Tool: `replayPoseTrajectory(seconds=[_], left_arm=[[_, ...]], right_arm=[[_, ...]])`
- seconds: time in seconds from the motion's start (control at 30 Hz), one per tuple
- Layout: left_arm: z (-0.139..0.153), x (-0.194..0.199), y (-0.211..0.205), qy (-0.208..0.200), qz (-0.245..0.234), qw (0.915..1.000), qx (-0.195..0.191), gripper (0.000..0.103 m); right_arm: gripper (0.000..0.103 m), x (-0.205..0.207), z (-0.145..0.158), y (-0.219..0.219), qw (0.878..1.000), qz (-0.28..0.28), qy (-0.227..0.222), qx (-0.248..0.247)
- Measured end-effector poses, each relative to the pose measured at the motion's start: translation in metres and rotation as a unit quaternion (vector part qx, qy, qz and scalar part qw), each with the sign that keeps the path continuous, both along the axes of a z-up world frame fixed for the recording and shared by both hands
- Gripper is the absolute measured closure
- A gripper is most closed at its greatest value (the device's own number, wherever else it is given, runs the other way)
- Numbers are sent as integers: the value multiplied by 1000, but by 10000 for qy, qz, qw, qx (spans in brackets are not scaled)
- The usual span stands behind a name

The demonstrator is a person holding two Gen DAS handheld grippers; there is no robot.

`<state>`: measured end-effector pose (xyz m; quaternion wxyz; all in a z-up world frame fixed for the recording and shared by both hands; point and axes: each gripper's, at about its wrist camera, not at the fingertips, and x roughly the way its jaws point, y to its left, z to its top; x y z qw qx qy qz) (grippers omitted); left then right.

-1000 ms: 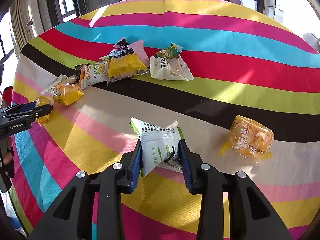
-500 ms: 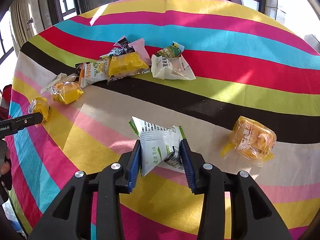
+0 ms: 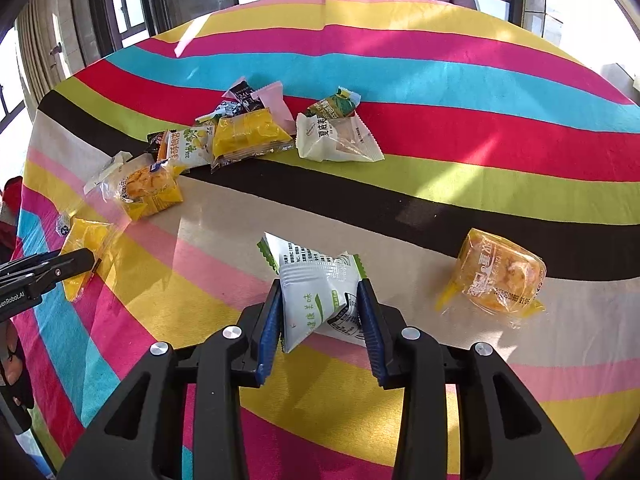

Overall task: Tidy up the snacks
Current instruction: 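Close the left tool on the yellow bread bag and lift it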

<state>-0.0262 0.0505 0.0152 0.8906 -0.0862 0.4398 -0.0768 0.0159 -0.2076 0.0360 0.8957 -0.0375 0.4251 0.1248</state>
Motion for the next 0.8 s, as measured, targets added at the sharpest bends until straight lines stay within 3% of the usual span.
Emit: replayPoseTrajectory(seconds=[0.23, 0.33, 0.5, 0.8], left_arm=[[-1, -25, 27, -19, 306, 9993, -209, 65], [-1, -29, 35, -29, 411, 9988, -251, 65], [-2, -32, 40, -79, 432, 9984, -353, 65], [-4, -44, 47, -180, 403, 9978, -502, 65]], right_arm=[[68, -7, 5, 0, 9998, 76, -64, 147], [68, -17, 6, 4, 9982, 187, 84, 562], [68, -39, 11, 33, 9955, 545, 114, 773], [68, -60, 19, 86, 9906, 1181, 103, 686]])
